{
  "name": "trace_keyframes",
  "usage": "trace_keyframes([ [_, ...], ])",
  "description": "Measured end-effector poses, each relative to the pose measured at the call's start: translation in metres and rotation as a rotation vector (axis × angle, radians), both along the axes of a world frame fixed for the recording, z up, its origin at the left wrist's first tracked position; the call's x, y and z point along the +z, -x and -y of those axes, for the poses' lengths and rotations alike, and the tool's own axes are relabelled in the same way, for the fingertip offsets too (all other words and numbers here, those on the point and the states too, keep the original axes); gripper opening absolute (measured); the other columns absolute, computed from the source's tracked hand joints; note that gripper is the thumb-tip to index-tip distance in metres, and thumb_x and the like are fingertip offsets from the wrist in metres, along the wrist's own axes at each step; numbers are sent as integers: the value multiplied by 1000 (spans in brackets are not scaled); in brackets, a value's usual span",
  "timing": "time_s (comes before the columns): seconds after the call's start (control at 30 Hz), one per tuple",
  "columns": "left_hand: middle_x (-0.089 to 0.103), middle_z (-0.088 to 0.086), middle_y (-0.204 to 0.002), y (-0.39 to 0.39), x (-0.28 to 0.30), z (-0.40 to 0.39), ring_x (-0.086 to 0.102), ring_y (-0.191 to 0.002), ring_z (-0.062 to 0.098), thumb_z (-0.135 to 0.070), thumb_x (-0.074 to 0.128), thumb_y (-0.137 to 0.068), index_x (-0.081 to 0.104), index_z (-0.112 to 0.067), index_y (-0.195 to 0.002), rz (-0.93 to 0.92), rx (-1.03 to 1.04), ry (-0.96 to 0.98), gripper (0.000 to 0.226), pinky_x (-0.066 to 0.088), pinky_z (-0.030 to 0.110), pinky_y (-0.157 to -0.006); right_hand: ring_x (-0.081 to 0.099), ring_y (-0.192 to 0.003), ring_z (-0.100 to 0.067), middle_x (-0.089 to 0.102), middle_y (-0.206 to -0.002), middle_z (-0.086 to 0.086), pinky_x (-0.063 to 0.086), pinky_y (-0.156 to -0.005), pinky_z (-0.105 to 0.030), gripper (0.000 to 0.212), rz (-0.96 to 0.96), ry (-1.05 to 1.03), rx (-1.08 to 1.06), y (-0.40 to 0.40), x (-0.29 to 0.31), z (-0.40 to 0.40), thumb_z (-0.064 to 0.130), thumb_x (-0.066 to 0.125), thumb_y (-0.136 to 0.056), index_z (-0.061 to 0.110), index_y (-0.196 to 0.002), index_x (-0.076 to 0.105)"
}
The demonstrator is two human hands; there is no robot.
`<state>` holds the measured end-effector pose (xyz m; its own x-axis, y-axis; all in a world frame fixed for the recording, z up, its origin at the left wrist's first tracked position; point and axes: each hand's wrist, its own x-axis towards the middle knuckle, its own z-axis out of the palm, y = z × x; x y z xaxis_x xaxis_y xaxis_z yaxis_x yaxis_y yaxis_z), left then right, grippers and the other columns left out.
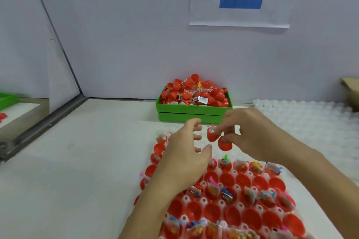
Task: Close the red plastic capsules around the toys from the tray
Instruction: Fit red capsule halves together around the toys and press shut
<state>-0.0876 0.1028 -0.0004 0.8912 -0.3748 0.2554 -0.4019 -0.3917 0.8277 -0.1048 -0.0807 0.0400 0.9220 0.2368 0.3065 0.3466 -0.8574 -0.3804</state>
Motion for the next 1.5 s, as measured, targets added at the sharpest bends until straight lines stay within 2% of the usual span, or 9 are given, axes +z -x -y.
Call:
trace_keyframes([
  [0.13, 64, -17, -115, 7, 3, 15, 63, -99, -4, -18, 72, -88, 55, -24, -132, -106, -75, 31, 48, 53, 13, -84, 55, -80, 1, 59, -81, 16, 40, -66, -9, 30, 11, -5, -5, 20, -9, 11, 2, 73, -83, 30, -90, 79],
  [0.23, 69, -14, -95, 10, 3, 25, 67, -85, -4, -13, 76, -84, 65, -24, -114, -130, -32, 87, 35, 54, 12, -71, 55, -83, 4, 59, -85, 16, 39, -69, -7, 33, 49, -72, -37, 29, -18, 17, 0, 72, -83, 31, -91, 78],
  [0.4, 69, -13, -89, 17, -2, 39, 67, -83, -5, -11, 78, -81, 63, -29, -100, -63, 11, 156, 30, 51, 9, -66, 61, -89, 1, 68, -88, 14, 45, -68, -7, 35, 144, -332, -276, 43, -38, 29, 0, 65, -88, 25, -112, 72],
  [0.6, 67, -14, -89, 25, -7, 42, 64, -87, -7, -9, 79, -80, 62, -32, -97, -7, 15, 197, 33, 48, 4, -64, 62, -97, 9, 69, -93, 32, 44, -74, -13, 32, 20, -558, -297, 63, -53, 25, 35, 67, -82, 44, -113, 67],
  [0.83, 67, -12, -89, 29, -14, 35, 66, -87, -6, -5, 79, -80, 63, -33, -100, 22, -11, 216, 39, 52, 8, -66, 68, -88, -5, 71, -92, 14, 51, -72, -16, 31, 36, -669, -243, 64, -60, 18, 3, 74, -82, 31, -96, 72],
  [0.97, 65, -14, -87, 33, -14, 34, 65, -90, -5, -6, 77, -82, 62, -43, -107, 121, -72, 150, 47, 50, 6, -68, 74, -76, -16, 72, -86, -1, 57, -69, -23, 34, -26, -856, -152, 67, -58, 13, 1, 61, -91, 30, -108, 67],
  [1.13, 65, -16, -86, 33, -14, 35, 66, -87, -1, -12, 81, -78, 67, -28, -98, 227, -85, 111, 29, 52, 8, -70, 72, -70, -19, 66, -82, -6, 58, -72, -42, 32, -40, -871, -137, 70, -53, 11, 3, 57, -95, 30, -105, 69],
  [1.33, 69, -15, -85, 34, -15, 36, 69, -85, 0, -9, 80, -79, 67, -25, -97, 202, -112, 137, 27, 52, 8, -71, 60, -57, -3, 63, -70, 1, 45, -60, -12, 18, 0, -829, -87, 70, -51, 10, 6, 61, -93, 21, -97, 70],
  [1.5, 67, -20, -89, 34, -16, 36, 68, -84, -3, -10, 81, -77, 66, -27, -98, 186, -120, 141, 31, 51, 6, -71, 52, -52, 0, 58, -61, 8, 38, -55, -7, 24, -19, -804, -61, 70, -51, 10, -2, 55, -94, 14, -94, 72],
])
